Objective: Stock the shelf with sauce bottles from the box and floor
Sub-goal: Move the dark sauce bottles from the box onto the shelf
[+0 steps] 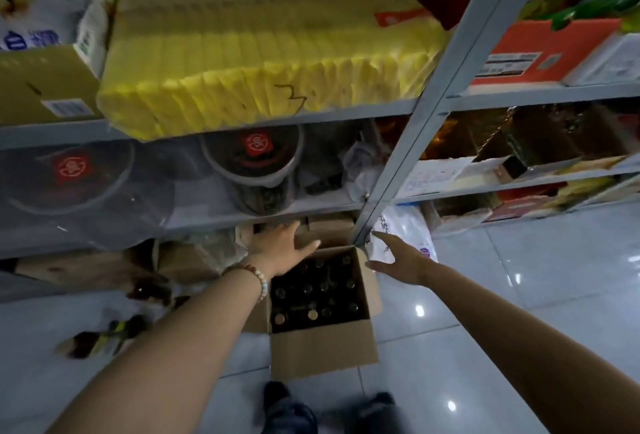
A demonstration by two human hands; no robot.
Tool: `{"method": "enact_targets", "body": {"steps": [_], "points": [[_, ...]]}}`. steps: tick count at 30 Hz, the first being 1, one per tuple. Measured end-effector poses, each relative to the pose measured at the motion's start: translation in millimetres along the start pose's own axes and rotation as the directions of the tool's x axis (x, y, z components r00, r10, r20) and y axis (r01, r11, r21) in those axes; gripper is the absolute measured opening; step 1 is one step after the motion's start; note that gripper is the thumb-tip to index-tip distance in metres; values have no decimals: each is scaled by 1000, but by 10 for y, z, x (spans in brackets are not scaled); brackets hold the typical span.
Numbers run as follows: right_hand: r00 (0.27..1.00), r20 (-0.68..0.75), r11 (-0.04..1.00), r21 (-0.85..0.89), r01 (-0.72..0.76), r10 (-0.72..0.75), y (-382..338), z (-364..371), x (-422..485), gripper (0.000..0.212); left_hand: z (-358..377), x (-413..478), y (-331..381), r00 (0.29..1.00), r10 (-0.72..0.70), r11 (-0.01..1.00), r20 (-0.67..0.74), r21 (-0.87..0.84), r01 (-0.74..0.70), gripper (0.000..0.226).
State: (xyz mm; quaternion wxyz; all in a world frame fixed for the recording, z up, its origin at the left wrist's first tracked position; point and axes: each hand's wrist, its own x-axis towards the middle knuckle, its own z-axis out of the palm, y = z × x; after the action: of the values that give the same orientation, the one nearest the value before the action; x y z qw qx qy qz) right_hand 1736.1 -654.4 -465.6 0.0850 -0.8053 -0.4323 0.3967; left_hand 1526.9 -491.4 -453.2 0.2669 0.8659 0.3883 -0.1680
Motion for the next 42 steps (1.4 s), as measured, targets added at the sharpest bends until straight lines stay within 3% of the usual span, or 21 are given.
{"method": "enact_targets", "body": {"steps": [7, 14, 17, 22, 31, 35, 37, 39, 42], "points": [[992, 121, 997, -55, 52, -45, 636, 450, 761, 76, 909, 600, -101, 993, -110, 993, 44, -45, 112, 79], [994, 54, 974, 209, 87, -100, 1490, 1372, 1849, 62, 2338, 1548, -505, 991, -122, 963, 52, -235, 131, 78], [989, -27, 958, 246, 147, -145, 1817, 1861, 2318, 59, 2900, 2040, -695, 997, -79, 955, 15, -287, 79, 82], [960, -132, 954, 143, 263, -245, 2139, 2419, 2913, 66, 3510, 2731, -978, 993, 47, 971, -104, -230, -70, 82], [942, -315, 918, 330, 220, -113, 2294, 2877, 3381, 57, 3887, 3333, -1292, 979, 103, 887, -174, -429, -170, 66], [929, -369, 885, 432, 171, 0, 2302, 3071, 3463, 52, 3954, 3421, -1294, 969, 148, 938, -199, -282, -201, 66], [926, -378, 882, 438, 171, 8, 2307, 3091, 3493, 50, 3959, 3437, -1291, 961, 158, 962, -227, -183, -201, 55], [926, -376, 896, 411, 167, 0, 2322, 3087, 3514, 46, 3956, 3443, -1285, 955, 166, 965, -246, -159, -208, 38], [908, -419, 918, 352, 184, -21, 2330, 3109, 3529, 35, 3984, 3433, -1284, 946, 168, 958, -277, -179, -223, 32]]}}
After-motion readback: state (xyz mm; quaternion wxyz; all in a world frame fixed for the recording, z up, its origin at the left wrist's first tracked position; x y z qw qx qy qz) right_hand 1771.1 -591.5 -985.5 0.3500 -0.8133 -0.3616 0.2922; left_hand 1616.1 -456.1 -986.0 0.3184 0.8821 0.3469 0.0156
